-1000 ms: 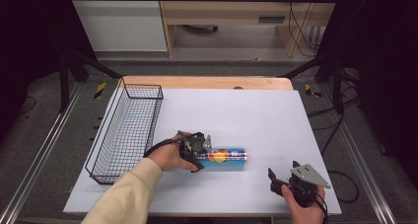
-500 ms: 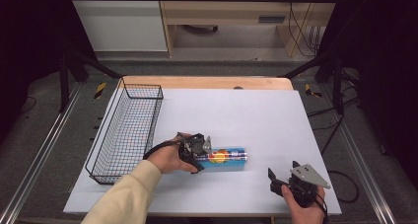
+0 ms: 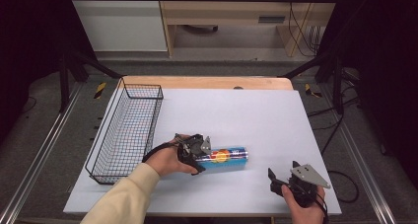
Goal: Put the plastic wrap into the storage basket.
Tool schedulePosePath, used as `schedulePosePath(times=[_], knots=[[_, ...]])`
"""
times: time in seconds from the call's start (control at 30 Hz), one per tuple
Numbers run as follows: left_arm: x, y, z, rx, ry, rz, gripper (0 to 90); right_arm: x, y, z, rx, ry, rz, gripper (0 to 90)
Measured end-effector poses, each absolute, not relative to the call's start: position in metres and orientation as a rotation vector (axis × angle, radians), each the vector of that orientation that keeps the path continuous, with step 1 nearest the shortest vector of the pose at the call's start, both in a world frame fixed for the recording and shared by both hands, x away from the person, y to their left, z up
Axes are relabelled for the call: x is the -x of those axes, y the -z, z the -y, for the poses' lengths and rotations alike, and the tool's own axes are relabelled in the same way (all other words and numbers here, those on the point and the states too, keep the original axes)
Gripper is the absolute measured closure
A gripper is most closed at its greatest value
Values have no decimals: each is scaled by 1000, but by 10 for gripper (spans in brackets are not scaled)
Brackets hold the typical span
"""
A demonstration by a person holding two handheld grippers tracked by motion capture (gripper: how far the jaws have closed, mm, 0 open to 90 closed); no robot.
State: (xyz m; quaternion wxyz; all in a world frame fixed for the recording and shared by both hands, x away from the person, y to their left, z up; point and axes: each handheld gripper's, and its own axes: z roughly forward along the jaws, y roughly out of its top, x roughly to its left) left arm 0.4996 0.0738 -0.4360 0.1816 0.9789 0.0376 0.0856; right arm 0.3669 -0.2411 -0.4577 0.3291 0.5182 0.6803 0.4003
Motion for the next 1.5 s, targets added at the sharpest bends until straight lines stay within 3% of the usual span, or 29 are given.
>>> schedulePosePath(times=[0.57, 1.5], knots=[[-489, 420, -73, -2704, -258, -115, 318, -365, 457, 242, -1361, -1049, -1770, 153], [-450, 339, -76, -2558, -374, -248, 320, -363, 448, 243, -1322, -1015, -1752, 125]])
